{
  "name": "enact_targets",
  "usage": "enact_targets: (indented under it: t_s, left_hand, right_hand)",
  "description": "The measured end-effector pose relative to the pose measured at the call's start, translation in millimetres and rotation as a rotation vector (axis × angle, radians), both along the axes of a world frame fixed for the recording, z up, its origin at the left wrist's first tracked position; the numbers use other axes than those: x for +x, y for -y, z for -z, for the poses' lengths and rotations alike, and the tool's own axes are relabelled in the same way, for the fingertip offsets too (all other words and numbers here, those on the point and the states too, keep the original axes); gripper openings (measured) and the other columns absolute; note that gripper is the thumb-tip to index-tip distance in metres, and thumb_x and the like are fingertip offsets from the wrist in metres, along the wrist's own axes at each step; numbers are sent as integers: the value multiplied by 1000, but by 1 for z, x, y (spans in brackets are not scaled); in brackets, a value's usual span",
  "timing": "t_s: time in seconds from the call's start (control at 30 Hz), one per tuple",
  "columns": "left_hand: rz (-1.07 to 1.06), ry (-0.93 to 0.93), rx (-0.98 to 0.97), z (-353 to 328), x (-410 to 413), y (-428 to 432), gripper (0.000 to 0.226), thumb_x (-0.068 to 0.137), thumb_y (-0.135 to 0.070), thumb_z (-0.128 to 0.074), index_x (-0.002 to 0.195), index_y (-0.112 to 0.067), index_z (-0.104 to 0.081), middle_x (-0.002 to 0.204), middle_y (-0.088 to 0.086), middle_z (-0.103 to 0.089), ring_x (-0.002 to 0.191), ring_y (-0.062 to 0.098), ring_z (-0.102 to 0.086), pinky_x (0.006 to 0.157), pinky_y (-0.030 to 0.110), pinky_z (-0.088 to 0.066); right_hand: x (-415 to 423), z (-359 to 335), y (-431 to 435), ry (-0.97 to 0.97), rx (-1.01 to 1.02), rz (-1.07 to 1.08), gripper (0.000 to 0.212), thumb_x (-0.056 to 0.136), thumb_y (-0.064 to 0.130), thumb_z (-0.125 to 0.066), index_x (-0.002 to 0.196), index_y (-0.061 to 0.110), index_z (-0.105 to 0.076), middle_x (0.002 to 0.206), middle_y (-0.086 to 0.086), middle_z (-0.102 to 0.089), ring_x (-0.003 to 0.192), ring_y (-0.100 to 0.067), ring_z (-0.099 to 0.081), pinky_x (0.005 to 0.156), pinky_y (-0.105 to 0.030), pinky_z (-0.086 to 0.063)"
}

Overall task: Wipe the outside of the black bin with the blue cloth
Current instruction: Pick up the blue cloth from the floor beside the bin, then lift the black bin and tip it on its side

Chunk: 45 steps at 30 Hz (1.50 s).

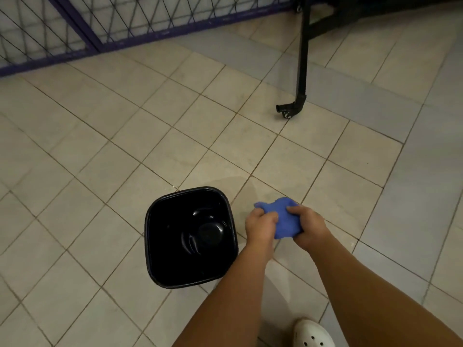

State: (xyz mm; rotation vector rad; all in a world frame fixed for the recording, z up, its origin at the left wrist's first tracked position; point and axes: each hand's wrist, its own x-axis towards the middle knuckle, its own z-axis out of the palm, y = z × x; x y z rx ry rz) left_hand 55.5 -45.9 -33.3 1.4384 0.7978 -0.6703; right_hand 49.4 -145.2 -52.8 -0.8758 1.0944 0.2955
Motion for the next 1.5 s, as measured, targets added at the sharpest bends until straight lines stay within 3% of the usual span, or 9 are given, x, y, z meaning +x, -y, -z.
enact_targets:
  t_s: [0.17,0.23,0.37,0.47,0.77,0.87,1.07,1.37,1.5]
  left_hand:
    - [-20,24,-131,-58,-10,-19,50,56,-7,-54,104,6,-59,96,19,-64,79,29,-61,61,32,-49]
    - [-24,11,-204,-84,-15,-31,50,51,-6,-52,99,6,-61,96,18,-64,82,31,-61,66,34,-49]
    - [-35,-26,-362,-128,-21,-64,25,88,-22,-58,103,-6,-69,90,10,-75,83,25,-70,69,34,-54]
    - [-66,-28,-400,-150,-20,-85,39,98,-44,-56,112,-9,-69,100,9,-75,91,24,-70,72,36,-57]
    - [-208,219,-438,-170,-23,-95,19,99,-12,-54,115,-2,-57,116,18,-67,97,26,-67,77,34,-55]
    - [-196,315,-392,-179,-30,-86,8,99,-11,-58,105,-7,-58,110,15,-69,95,26,-69,78,36,-56]
    - [-56,452,-231,-193,-35,-78,5,101,-24,-58,105,-23,-60,106,12,-74,94,27,-72,80,40,-57]
    - [-30,457,-191,-158,-16,-95,16,98,-18,-61,112,-9,-62,102,15,-72,91,26,-71,79,40,-58]
    - [-84,356,-161,-125,-13,-88,20,103,-19,-54,103,-4,-66,92,11,-74,86,25,-70,87,45,-56]
  right_hand:
    - [-6,-63,-9,136,59,-29,21,85,-5,-41,94,1,-59,98,-21,-63,89,-34,-63,73,-44,-51]
    - [-12,-87,-16,176,105,-33,22,85,-5,-42,96,2,-59,99,-20,-64,90,-34,-63,75,-45,-51]
    - [-23,-135,-31,282,160,-78,22,83,-5,-46,91,9,-61,90,-13,-69,86,-31,-64,75,-42,-51]
    - [-26,-166,-40,372,172,-138,22,81,-5,-48,90,11,-61,95,-13,-67,88,-31,-63,80,-42,-51]
    - [-26,-205,-45,489,158,-283,14,81,8,-63,95,6,-62,99,-15,-69,91,-28,-66,85,-40,-51]
    - [-31,-202,-39,398,114,-289,45,75,15,-71,113,-5,-58,112,-20,-66,103,-33,-64,88,-42,-52]
    - [-45,-204,-27,373,210,-363,39,81,16,-66,114,-3,-60,114,-19,-66,108,-31,-62,96,-43,-47]
    - [-32,-192,-42,502,121,-374,41,76,10,-65,115,-2,-60,114,-21,-64,108,-36,-61,97,-49,-46]
    - [-25,-181,-36,433,51,-291,31,84,3,-59,115,0,-58,113,-18,-65,105,-31,-62,82,-42,-52]
